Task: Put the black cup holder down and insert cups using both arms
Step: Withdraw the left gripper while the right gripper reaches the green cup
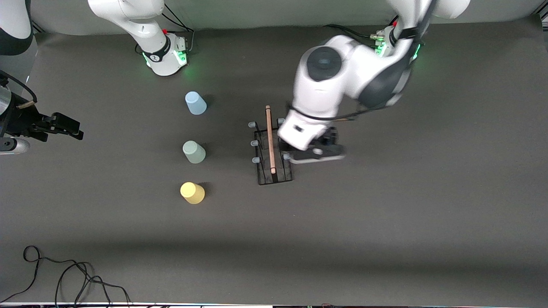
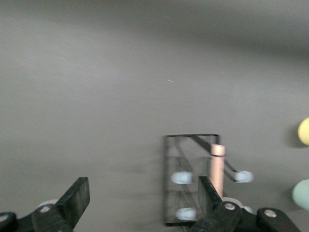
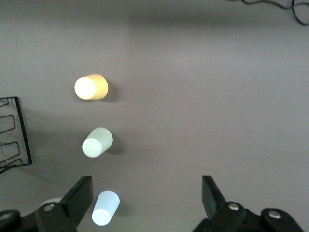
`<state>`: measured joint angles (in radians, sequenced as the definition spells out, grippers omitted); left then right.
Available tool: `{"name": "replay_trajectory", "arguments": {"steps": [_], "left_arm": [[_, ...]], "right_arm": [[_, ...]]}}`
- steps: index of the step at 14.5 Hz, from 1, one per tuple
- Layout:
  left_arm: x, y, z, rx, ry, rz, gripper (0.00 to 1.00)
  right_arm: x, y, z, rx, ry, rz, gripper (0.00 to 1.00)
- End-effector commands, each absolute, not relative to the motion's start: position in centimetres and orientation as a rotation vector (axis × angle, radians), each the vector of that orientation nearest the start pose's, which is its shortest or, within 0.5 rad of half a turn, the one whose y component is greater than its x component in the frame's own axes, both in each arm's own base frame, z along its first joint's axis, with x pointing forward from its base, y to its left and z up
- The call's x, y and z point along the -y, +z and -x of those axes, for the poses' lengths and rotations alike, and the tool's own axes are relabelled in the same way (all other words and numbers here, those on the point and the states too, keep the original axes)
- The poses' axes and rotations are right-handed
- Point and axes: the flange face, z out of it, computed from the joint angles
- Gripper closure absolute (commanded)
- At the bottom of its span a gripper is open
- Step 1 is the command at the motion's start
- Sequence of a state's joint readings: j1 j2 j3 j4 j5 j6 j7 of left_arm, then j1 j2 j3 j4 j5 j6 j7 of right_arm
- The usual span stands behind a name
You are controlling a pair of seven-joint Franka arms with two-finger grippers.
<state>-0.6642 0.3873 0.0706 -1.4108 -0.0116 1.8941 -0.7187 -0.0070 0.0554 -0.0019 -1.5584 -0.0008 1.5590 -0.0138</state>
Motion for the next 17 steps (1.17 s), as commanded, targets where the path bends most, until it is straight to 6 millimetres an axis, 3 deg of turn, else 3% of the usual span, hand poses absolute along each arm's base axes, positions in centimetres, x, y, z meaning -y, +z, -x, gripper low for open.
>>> {"name": "replay_trajectory", "arguments": {"steps": [1, 3, 5, 6, 8, 10, 12, 17], "left_arm": [[31.8, 51.9, -58.0, 0.111, -0.051, 3.171, 0.0], [26.2, 54.1, -58.5, 0.106, -0.006, 3.159, 0.0], [20.1, 55.3, -59.2, 0.055, 0.011, 3.158, 0.0], [18.0, 55.9, -58.8, -0.005, 0.027, 3.158, 0.0], [14.3, 56.5, -57.8, -0.058, 0.047, 3.158, 0.0], [10.3, 57.4, -57.3, -0.092, 0.029, 3.162, 0.0], [6.5, 58.0, -57.8, -0.132, 0.014, 3.163, 0.0], [4.4, 58.1, -58.2, -0.122, -0.009, 3.078, 0.0]], "right_arm": [[-0.3, 59.4, -55.7, 0.033, 0.125, 3.131, 0.0], [-0.9, 58.8, -55.2, 0.002, 0.132, 3.128, 0.0], [-3.7, 57.8, -54.7, -0.071, 0.105, 3.1, 0.0], [-5.1, 56.9, -54.3, -0.138, 0.089, 3.1, 0.0], [-10.1, 54.1, -52.9, -0.143, 0.052, 3.101, 0.0], [-11.7, 50.6, -52.2, -0.12, 0.059, 3.106, 0.0], [-11.9, 46.7, -51.7, -0.119, 0.064, 3.108, 0.0], [-11.6, 36.1, -49.5, -0.149, -0.005, 3.095, 0.0]]}}
